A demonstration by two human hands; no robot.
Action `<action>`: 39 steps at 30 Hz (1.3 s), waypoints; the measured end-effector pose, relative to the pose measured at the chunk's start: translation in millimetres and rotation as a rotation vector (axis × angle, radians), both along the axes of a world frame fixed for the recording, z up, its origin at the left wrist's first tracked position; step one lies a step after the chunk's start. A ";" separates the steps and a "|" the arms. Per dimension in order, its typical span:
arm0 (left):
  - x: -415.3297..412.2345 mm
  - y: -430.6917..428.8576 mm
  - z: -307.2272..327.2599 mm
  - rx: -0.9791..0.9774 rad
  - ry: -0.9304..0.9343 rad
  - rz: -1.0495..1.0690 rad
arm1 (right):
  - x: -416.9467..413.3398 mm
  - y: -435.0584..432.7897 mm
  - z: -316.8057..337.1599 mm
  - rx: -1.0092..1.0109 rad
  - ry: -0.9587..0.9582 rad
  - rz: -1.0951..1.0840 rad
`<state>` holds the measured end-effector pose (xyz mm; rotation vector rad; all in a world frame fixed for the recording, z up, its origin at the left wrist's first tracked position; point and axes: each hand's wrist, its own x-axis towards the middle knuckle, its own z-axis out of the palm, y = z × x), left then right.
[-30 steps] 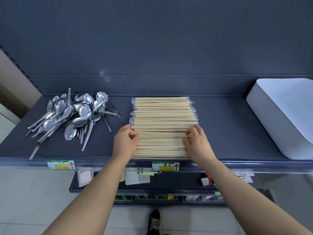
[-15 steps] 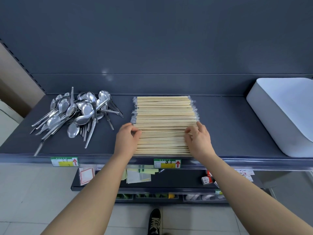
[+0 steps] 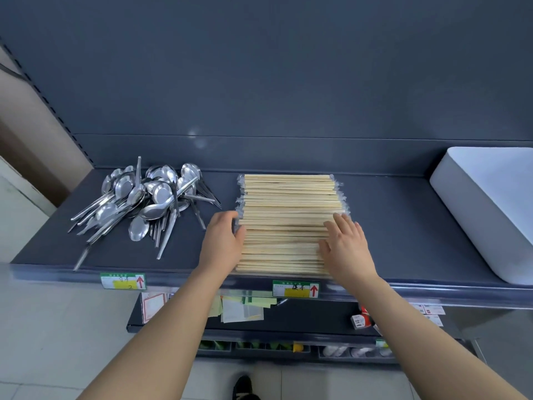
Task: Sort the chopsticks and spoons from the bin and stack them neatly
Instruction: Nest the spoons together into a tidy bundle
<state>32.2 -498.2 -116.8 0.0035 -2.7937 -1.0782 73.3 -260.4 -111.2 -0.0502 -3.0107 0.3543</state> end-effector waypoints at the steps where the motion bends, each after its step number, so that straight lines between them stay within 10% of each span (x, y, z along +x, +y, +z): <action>1: 1.0 -5.3 5.6 -0.025 0.023 -0.014 | -2.0 -7.8 7.4 0.010 0.002 0.031; 10: -17.5 -124.4 34.4 -0.211 0.176 0.048 | -45.4 -129.2 44.3 -0.093 0.022 0.206; 20: -82.5 -273.4 26.9 -0.309 -0.108 0.129 | -113.3 -285.9 29.5 -0.249 -0.103 0.180; 39: -136.6 -281.0 2.8 -0.181 -0.268 -0.066 | -163.5 -305.6 10.1 0.064 -0.190 0.379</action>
